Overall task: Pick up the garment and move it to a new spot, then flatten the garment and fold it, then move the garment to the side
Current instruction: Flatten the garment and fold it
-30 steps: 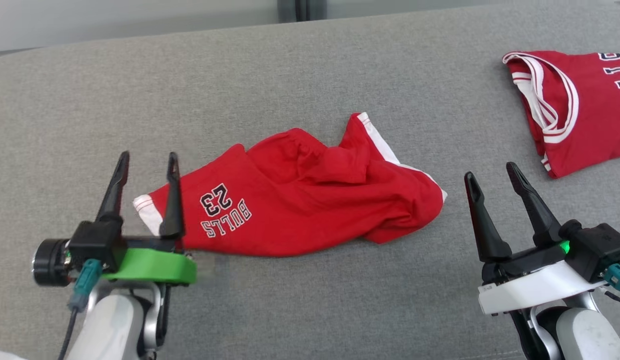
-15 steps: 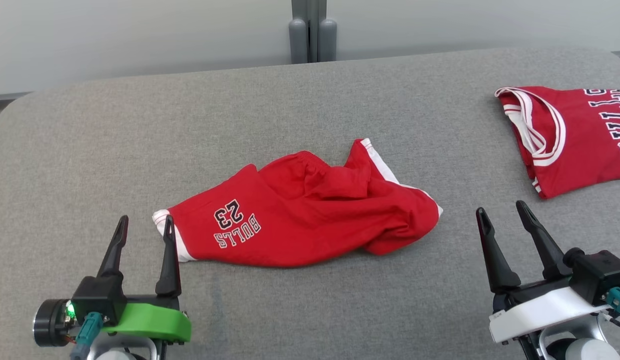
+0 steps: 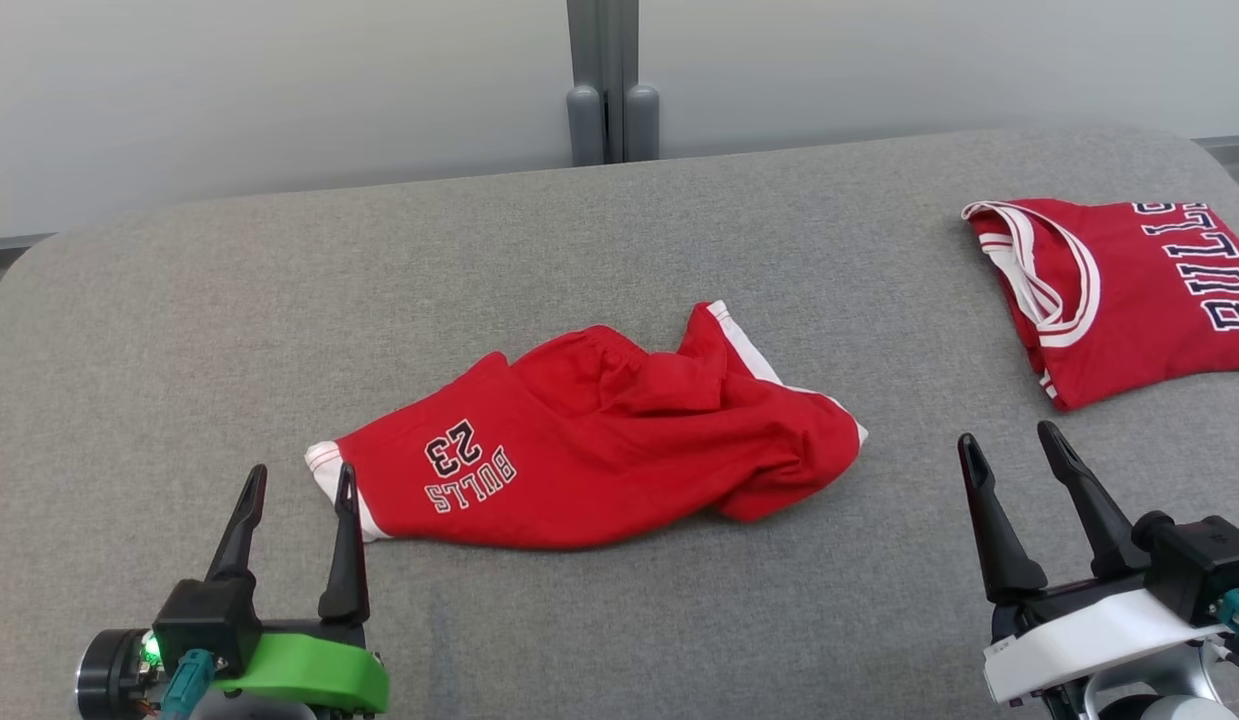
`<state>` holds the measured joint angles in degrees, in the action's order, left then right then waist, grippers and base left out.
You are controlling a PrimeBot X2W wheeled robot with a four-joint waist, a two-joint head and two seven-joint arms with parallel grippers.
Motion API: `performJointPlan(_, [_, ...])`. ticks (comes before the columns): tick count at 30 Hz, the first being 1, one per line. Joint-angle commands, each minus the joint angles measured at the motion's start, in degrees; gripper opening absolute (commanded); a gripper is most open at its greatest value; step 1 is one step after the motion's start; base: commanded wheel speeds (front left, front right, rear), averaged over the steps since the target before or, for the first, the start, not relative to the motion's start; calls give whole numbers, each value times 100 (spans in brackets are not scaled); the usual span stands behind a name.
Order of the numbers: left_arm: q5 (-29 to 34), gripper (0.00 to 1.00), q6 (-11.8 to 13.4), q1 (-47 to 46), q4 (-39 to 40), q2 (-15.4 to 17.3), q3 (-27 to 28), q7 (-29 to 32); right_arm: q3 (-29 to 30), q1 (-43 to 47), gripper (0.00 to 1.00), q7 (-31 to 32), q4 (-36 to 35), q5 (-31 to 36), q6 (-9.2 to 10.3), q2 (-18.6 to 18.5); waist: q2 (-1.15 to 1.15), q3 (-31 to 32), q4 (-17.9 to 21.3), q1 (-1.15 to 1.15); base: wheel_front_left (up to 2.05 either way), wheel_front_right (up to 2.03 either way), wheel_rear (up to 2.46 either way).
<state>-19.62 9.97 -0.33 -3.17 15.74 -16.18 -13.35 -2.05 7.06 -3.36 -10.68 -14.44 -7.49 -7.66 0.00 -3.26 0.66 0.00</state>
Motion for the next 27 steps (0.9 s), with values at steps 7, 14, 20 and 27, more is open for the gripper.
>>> performJointPlan(7, [37, 100, 55, 11, -17, 74, -32, -3, -25, 84, 100, 0, -6, -23, 0, 52, 0, -6, -11, 0, 0, 0, 0])
performJointPlan(14, [85, 100, 57, -199, 103, 92, -59, -24, -92, -8, 100, 1, 42, -75, 0, 41, 0, -228, -67, 0, 0, 0, 0])
performJointPlan(20, [140, 100, 1, -537, 267, 33, -125, -64, -403, -65, 100, 39, 422, -194, 0, 52, 0, -689, -266, 0, 0, 0, 0])
performJointPlan(27, [221, 100, -114, -1036, 215, -46, -182, -132, -911, -590, 100, -162, 1278, -373, 0, 131, 0, -1238, -529, 0, 0, 0, 0])
